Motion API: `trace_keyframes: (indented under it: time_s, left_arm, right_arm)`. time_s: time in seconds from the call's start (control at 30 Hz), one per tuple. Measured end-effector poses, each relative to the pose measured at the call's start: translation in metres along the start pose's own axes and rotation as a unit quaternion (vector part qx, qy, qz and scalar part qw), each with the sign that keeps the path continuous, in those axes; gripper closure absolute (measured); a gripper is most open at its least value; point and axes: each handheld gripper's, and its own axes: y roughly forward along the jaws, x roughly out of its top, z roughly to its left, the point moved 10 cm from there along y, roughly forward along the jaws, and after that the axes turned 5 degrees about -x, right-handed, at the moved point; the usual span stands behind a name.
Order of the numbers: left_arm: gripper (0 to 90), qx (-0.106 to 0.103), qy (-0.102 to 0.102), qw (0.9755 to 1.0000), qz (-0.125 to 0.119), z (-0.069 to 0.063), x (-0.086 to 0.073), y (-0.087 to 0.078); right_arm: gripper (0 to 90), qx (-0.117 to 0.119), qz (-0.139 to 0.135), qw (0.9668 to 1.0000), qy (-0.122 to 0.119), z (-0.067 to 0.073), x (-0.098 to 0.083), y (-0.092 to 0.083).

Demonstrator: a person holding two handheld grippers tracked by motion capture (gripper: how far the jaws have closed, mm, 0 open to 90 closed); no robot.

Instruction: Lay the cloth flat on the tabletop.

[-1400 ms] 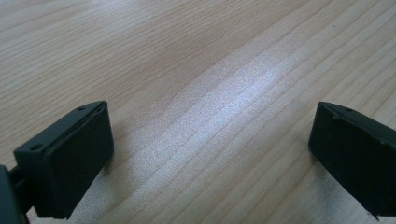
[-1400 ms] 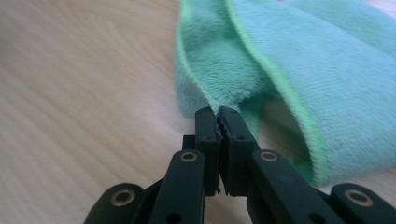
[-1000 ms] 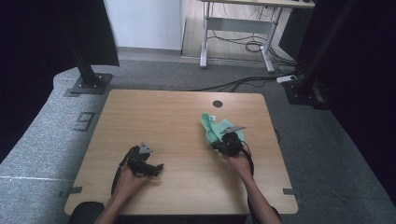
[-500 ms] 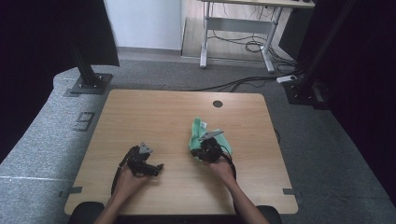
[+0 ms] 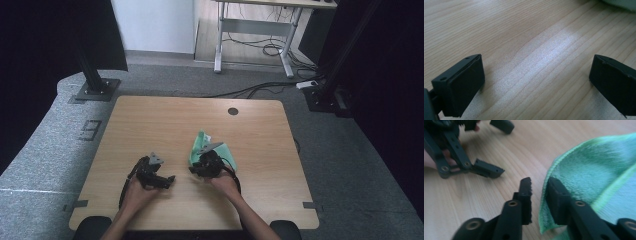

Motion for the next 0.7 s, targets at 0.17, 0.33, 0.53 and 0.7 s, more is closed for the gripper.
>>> trace_keyframes:
  time_s: [0.17,0.33,0.53,0.7]
  left_arm:
    - [0.0,0.0,-0.001,1.0,0.0,0.0,0.0,0.0]
    - [0.1,0.0,0.0,1.0,0.0,0.0,0.0,0.0]
    - [0.2,-0.001,0.0,1.0,-0.001,0.0,0.0,0.0]
    - [6.1,-0.005,0.005,0.9999,-0.011,-0.002,0.002,-0.001]
  right_arm:
    - [61.5,-0.005,-0.024,0.9996,0.013,-0.012,0.011,-0.029]
    - [60.4,-0.029,-0.017,0.9994,0.008,-0.024,0.002,-0.043]
    - [56.7,-0.035,0.0,0.9993,0.015,-0.029,-0.022,-0.035]
    - [59.5,-0.037,0.018,0.9991,0.01,-0.029,-0.037,-0.024]
